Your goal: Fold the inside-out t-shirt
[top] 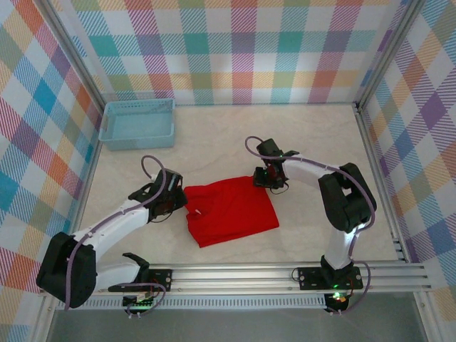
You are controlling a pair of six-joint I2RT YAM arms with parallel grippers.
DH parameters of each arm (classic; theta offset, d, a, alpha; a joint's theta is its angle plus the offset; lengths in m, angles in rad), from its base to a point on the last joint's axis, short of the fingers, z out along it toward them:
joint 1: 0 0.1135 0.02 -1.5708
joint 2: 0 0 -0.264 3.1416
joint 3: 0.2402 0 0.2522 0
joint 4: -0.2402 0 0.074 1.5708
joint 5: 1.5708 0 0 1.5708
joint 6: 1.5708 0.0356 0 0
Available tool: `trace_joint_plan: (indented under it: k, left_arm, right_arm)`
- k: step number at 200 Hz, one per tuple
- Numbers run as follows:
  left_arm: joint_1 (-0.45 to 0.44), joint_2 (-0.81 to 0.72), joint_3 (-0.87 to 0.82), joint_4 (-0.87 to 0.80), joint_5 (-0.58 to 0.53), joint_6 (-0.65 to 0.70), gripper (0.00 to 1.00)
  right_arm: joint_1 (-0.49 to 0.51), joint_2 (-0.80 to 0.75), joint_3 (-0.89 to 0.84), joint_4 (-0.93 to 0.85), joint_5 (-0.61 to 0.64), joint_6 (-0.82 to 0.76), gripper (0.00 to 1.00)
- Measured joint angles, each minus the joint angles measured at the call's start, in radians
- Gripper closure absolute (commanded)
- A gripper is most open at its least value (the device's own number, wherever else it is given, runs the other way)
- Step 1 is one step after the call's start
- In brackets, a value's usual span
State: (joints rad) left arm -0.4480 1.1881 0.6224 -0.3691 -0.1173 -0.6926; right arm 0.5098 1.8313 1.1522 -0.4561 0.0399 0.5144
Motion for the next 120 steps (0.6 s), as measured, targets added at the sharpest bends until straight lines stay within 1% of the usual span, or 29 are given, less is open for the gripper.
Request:
trace_joint_plan:
  k: [9,29,38,57,76,89,99,120]
  left_arm:
    - [0.005,0.012,-0.001,-0.007,-0.007,0.001,0.76]
    - [0.031,0.056,0.009,-0.029,-0.024,0.008,0.48]
    - [0.044,0.082,0.028,-0.053,-0.032,0.026,0.43]
    - [0.049,0.102,0.077,-0.106,-0.059,0.029,0.41]
    - [0.005,0.045,0.103,-0.151,-0.095,0.028,0.41]
    - [-0.075,-0.017,0.106,-0.172,-0.107,0.023,0.41]
    - [-0.158,-0.058,0.107,-0.175,-0.107,0.004,0.41]
    - [-0.303,-0.074,0.100,-0.146,-0.105,-0.047,0.41]
  right_arm:
    - [0.000,0.000,0.000,0.000,0.000,0.000,0.58]
    - [0.000,0.000,0.000,-0.001,0.000,-0.010,0.54]
    - [0.000,-0.002,0.000,-0.001,0.000,-0.019,0.52]
    - [0.000,-0.018,0.000,-0.012,0.004,-0.039,0.50]
    - [0.002,-0.066,0.001,-0.023,0.003,-0.060,0.49]
    - [0.011,-0.100,0.012,-0.028,0.000,-0.074,0.49]
    - [0.018,-0.111,0.036,-0.032,-0.003,-0.085,0.49]
    - [0.050,-0.096,0.109,-0.032,-0.016,-0.098,0.49]
